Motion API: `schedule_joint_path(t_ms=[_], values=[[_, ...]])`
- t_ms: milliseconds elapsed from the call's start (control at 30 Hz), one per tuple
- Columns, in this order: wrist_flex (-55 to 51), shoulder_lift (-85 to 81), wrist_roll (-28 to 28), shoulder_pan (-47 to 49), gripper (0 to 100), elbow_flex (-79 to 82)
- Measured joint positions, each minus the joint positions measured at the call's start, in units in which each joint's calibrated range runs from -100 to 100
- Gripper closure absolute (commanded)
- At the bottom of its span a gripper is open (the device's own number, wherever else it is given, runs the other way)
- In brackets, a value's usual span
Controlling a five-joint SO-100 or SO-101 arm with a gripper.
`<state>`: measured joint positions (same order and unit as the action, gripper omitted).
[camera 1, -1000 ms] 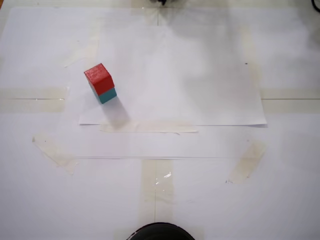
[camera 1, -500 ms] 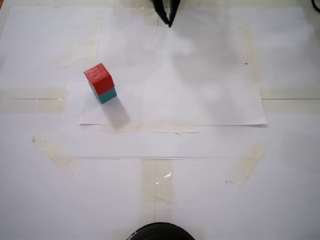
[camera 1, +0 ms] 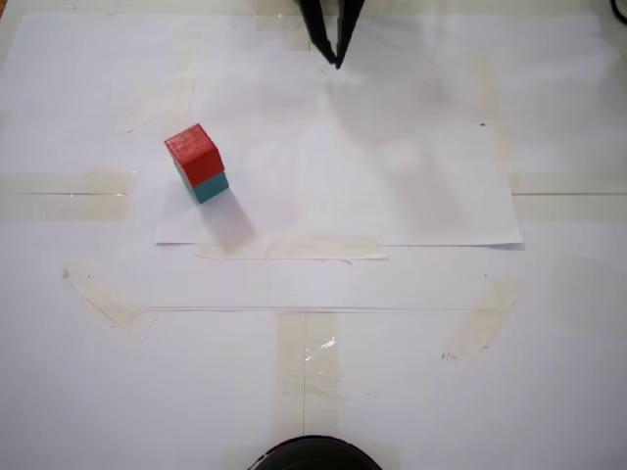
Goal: Put the red cube on the top of the blue cube.
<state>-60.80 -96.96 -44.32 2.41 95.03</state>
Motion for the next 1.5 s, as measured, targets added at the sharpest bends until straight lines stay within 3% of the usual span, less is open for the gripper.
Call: schedule_joint_path(t_ms=[1500], values=[[1.55,0.0,-0.78,0.8,100,4.07]])
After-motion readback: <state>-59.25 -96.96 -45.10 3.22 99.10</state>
